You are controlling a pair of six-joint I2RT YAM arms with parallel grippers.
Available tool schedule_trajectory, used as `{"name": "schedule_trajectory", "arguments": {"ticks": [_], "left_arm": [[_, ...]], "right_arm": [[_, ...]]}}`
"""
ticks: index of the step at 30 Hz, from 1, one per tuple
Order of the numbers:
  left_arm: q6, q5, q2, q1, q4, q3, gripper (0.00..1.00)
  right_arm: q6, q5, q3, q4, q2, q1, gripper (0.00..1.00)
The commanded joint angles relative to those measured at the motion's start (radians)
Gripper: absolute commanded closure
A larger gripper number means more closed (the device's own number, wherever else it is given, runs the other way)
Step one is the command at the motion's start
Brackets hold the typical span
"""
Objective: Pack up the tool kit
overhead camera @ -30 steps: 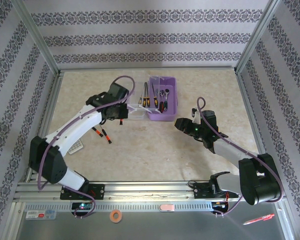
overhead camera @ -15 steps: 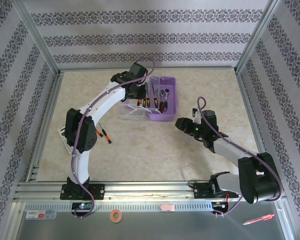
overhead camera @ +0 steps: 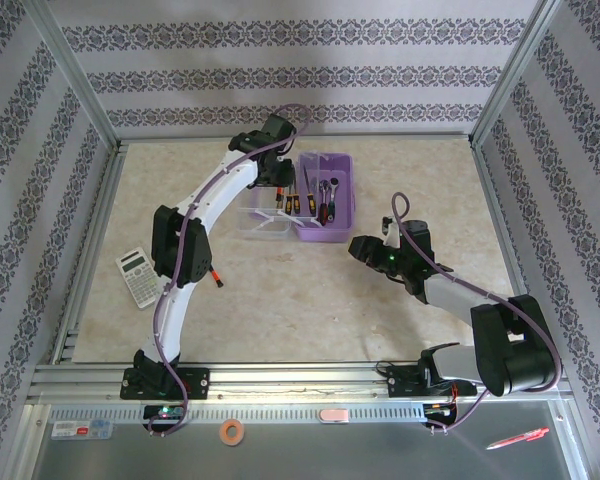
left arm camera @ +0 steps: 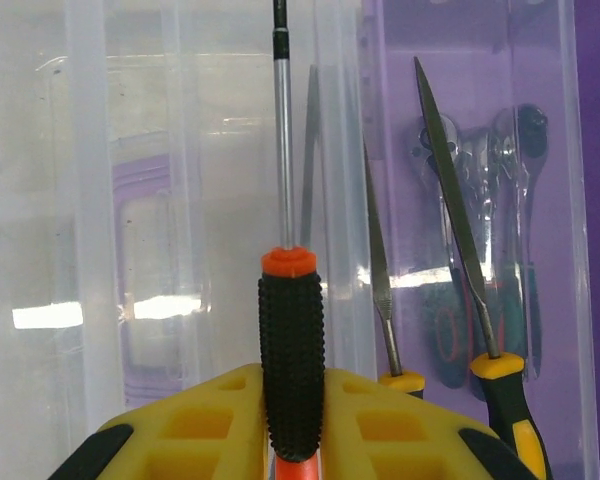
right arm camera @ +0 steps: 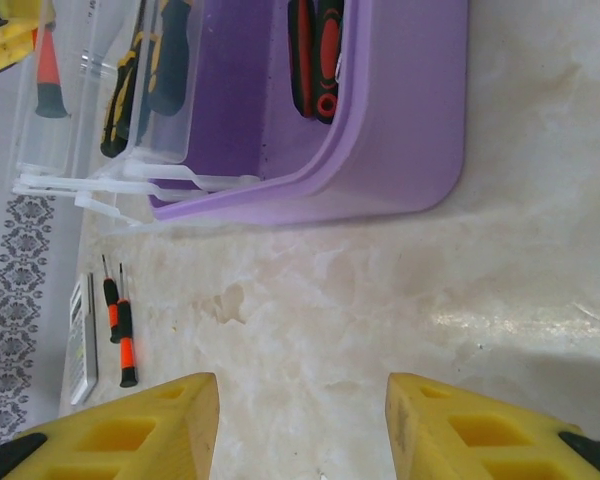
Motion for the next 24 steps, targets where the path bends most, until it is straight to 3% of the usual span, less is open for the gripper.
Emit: {"name": "schedule_trajectory", "arguments": {"ticks": [1,9,16,19,22,24], "left_arm": [[0.013,0.029,0.034,0.014,-0.058,0.013,0.8],[0.016,0.068,0.027,0.016,-0.069,0.026,0.7],[0.021,0.141,-0.045,0.016,-0.1,0.079,0.45],[0.022,0.128,-0.105,0.014,-0.126,0.091,0.41],[0.018,0.063,-0.229,0.015,-0.092,-0.028,0.4],[-0.001,0.018,-0.362,0.026,-0.008,-0.22,0.39]], "right_arm": [[0.012,-0.024,0.009,0.039,0.019,-0.005,0.51],[0.013,-0.03,0.015,0.049,0.041,-0.006,0.51],[0.001,-0.021,0.02,0.011,0.015,-0.007,0.51],[-0.013,-0.018,0.03,-0.02,-0.011,-0.009,0.51],[-0.031,-0.01,0.036,-0.048,-0.047,-0.01,0.51],[-0.039,-0.008,0.037,-0.058,-0.072,-0.01,0.52]]}}
